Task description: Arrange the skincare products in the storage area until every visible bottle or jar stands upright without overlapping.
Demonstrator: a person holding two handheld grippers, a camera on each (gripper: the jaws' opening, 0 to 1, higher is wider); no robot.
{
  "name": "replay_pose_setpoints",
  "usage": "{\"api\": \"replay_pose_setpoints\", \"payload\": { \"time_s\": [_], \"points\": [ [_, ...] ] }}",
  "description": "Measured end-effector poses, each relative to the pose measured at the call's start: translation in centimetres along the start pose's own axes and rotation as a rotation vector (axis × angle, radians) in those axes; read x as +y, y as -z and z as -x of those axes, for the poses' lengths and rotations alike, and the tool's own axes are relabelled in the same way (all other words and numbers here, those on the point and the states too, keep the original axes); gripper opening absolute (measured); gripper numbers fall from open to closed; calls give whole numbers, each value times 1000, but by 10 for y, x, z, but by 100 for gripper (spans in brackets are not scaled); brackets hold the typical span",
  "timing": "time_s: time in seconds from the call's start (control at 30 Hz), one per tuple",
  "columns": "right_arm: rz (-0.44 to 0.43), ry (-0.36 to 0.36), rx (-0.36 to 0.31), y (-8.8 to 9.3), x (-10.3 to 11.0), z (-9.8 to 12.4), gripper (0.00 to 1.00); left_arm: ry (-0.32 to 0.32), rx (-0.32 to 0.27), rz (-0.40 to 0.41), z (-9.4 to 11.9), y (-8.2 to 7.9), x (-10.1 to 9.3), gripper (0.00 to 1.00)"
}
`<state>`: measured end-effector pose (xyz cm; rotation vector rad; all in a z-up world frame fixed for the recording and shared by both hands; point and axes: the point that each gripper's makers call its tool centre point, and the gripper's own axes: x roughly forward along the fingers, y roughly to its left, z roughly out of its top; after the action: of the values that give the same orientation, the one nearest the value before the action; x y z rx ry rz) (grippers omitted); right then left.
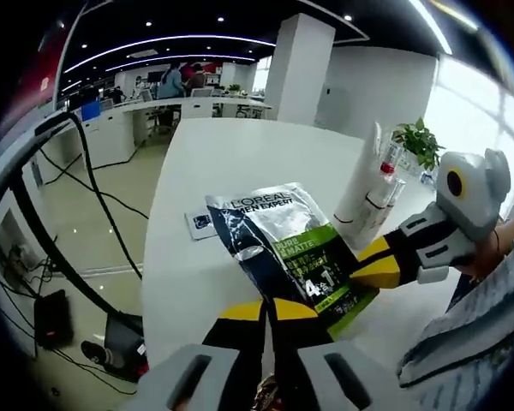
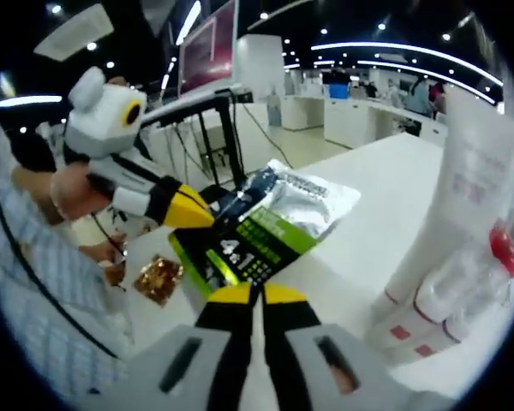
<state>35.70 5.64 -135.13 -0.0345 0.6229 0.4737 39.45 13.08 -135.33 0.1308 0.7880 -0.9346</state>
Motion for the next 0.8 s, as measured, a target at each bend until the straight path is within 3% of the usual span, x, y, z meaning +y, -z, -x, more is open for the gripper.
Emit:
{"api": "replay_pose_setpoints", "payload": {
  "time_s": [0.8],
  "points": [
    [-11, 105, -20, 4, -30, 15, 1, 49, -21, 34, -22, -19, -21, 0]
  ]
}}
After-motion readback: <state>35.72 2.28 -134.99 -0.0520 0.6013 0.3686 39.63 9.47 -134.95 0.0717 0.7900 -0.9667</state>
